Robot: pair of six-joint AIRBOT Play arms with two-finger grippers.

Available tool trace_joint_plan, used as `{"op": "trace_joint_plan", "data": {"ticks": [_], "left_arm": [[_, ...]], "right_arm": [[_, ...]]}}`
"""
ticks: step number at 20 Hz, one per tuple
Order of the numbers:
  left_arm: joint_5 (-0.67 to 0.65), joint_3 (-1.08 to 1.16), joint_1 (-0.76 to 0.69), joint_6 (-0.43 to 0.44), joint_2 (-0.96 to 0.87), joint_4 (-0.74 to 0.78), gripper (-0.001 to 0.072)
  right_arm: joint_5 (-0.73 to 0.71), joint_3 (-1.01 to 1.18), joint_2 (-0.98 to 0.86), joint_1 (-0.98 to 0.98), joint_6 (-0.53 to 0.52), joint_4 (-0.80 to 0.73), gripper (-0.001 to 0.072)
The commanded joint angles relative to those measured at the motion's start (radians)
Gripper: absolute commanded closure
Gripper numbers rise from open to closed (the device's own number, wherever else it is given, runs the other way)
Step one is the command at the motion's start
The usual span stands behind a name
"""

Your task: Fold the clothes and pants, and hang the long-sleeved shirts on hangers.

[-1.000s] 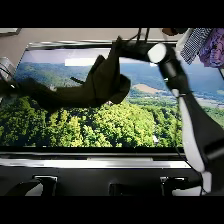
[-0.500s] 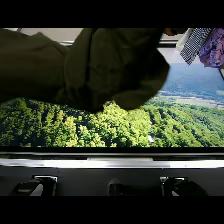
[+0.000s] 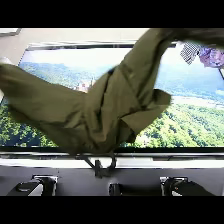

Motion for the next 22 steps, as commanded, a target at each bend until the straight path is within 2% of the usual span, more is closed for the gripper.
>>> {"op": "trace_joint_plan", "data": {"ticks": [1, 3, 5, 8, 9, 10, 11, 13, 14, 15, 19, 22], "left_arm": [[0.064, -0.166, 0.0, 0.013, -0.185, -0.058, 0.0695], [0.153, -0.242, 0.0, 0.013, -0.306, -0.059, 0.0695], [0.225, -0.275, 0.0, 0.012, -0.428, -0.06, 0.0695], [0.276, -0.275, 0.0, 0.016, -0.563, -0.059, 0.0695], [0.293, -0.275, 0.0, 0.016, -0.584, -0.058, 0.0695], [0.315, -0.275, 0.001, 0.016, -0.595, -0.058, 0.0695], [0.338, -0.275, 0.002, 0.016, -0.597, -0.057, 0.0695], [0.362, -0.274, 0.002, 0.021, -0.592, -0.055, 0.0695], [0.36, -0.269, 0.002, 0.046, -0.592, -0.055, 0.0695], [0.359, -0.267, 0.002, 0.069, -0.592, -0.055, 0.0695], [0.34, -0.268, 0.002, 0.068, -0.592, -0.039, 0.0695], [0.337, -0.268, 0.002, 0.068, -0.592, -0.039, 0.0695]], "right_arm": [[0.004, 0.0, -0.298, 0.001, 0.137, -0.005, 0.068], [-0.102, 0.001, -0.463, 0.001, 0.171, 0.069, 0.0674], [-0.235, 0.001, -0.589, 0.001, 0.172, 0.177, 0.0554], [-0.407, 0.001, -0.675, 0.001, 0.203, 0.301, 0.0553], [-0.44, 0.001, -0.678, 0.001, 0.214, 0.305, 0.0492], [-0.446, 0.001, -0.669, -0.007, 0.216, 0.306, 0.0341], [-0.422, 0.002, -0.654, -0.023, 0.215, 0.305, 0.0231], [-0.27, 0.002, -0.6, -0.092, 0.198, 0.305, 0.0199], [-0.163, 0.002, -0.565, -0.147, 0.141, 0.305, 0.0121], [-0.066, 0.002, -0.531, -0.201, 0.061, 0.306, 0.0097], [0.316, 0.0, -0.443, -0.435, -0.2, 0.33, 0.0096], [0.501, -0.088, -0.442, -0.515, -0.347, 0.479, 0.0097]]}}
